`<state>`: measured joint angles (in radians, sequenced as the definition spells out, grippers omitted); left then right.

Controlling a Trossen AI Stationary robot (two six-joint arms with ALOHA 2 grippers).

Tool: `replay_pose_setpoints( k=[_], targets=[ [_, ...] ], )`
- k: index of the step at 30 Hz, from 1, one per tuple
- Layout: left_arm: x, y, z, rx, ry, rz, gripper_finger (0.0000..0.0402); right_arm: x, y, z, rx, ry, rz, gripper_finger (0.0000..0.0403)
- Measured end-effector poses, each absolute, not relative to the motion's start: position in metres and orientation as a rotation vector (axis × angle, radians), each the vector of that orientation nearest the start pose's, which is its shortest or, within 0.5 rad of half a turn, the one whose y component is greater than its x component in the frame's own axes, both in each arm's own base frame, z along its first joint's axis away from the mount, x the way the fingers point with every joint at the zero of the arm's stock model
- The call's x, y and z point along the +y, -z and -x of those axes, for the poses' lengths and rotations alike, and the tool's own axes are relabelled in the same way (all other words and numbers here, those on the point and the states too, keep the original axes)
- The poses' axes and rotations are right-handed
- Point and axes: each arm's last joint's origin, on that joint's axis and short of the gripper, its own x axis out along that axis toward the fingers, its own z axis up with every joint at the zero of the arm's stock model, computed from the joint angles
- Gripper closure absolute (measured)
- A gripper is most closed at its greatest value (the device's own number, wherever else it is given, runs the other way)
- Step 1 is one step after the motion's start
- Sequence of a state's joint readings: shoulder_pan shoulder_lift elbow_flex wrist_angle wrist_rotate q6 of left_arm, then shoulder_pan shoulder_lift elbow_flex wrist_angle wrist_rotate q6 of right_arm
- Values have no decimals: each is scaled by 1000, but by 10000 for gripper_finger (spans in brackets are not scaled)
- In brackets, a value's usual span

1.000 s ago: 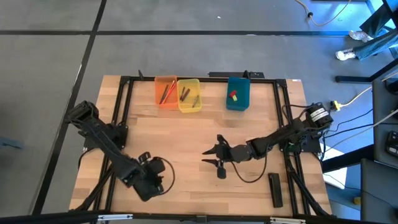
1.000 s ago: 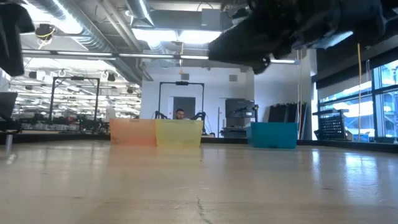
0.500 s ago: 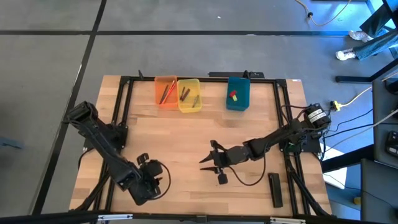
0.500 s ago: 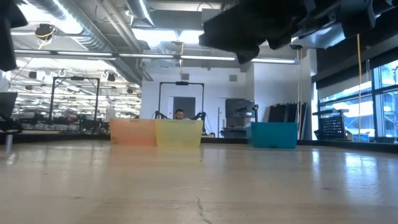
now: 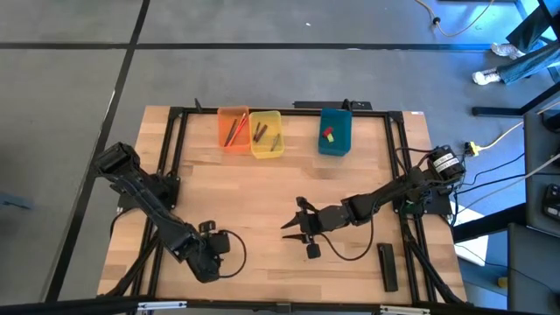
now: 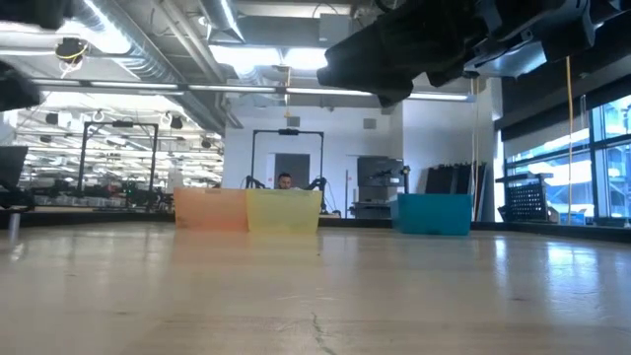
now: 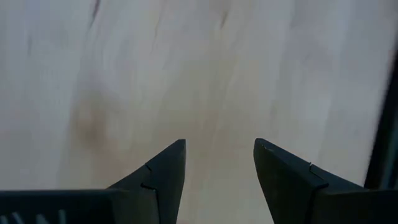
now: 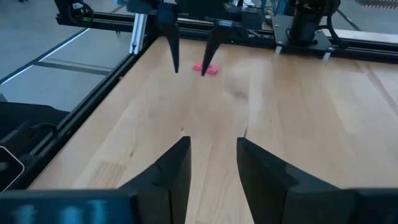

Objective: Sort crayons/erasers/pens/pencils in bins
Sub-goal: Put the pink eraser into the blue bin

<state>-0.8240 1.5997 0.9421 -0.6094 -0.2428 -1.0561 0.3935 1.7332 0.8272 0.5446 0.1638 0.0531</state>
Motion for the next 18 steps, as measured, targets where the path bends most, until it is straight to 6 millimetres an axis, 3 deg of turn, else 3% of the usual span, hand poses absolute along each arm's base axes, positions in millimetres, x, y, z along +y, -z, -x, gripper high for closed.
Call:
replay_pose_setpoints(
  k=[8, 18],
  targets=[
    [-198, -168, -172, 1437, -367, 359, 220, 129, -175, -327, 350, -160, 7, 272],
    [-194, -169, -174, 1454, -474, 484, 220, 128, -174, -326, 355, -147, 8, 272]
  ],
)
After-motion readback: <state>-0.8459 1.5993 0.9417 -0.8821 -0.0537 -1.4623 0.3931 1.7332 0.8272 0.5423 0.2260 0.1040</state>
